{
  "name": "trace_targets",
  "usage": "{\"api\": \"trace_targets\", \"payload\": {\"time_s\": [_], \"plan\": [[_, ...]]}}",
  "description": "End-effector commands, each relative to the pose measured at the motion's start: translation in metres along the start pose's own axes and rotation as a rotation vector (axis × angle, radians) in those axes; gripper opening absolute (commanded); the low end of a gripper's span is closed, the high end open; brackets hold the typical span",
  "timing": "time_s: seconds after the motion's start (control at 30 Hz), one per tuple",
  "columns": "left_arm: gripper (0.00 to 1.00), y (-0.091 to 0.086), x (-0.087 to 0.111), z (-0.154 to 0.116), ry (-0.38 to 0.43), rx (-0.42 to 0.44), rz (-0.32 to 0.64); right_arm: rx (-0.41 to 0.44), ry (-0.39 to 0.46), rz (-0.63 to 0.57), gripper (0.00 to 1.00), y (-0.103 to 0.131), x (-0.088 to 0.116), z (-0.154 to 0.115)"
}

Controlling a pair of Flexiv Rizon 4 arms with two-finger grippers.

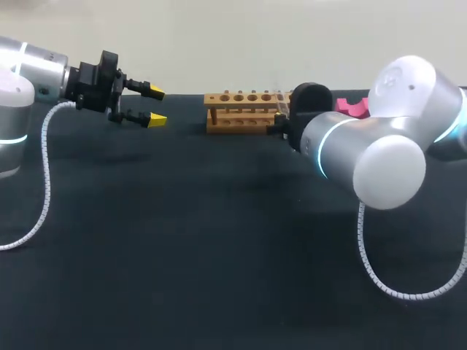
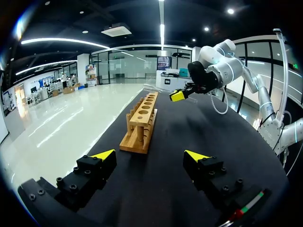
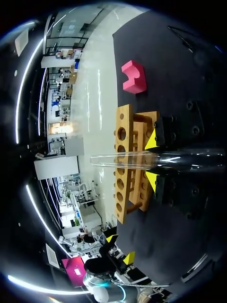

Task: Grasp the test tube, adjust it, and insert it.

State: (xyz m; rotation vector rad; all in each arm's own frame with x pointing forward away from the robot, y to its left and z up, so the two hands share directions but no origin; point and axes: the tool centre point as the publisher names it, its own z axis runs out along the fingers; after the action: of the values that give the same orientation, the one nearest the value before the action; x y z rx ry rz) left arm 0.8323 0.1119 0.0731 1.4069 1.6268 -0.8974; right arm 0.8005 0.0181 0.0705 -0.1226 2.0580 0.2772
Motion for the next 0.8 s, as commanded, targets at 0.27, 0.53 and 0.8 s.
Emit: {"api": "trace_targets", "payload": {"time_s": [0.27,0.53,0.8], "plan": [[1.00,0.001,0.001,0.000,-0.002,0.000,0.003,0.146,0.019,-0.005,0.00,0.003,0.007,0.006],[1.00,0.001,0.001,0.000,-0.002,0.000,0.003,0.164,0.063,-0.005,0.00,0.001,0.016,0.010],[1.00,0.001,0.001,0.000,-0.002,0.000,0.003,0.152,0.105,0.010,0.00,0.001,0.024,0.017]]}}
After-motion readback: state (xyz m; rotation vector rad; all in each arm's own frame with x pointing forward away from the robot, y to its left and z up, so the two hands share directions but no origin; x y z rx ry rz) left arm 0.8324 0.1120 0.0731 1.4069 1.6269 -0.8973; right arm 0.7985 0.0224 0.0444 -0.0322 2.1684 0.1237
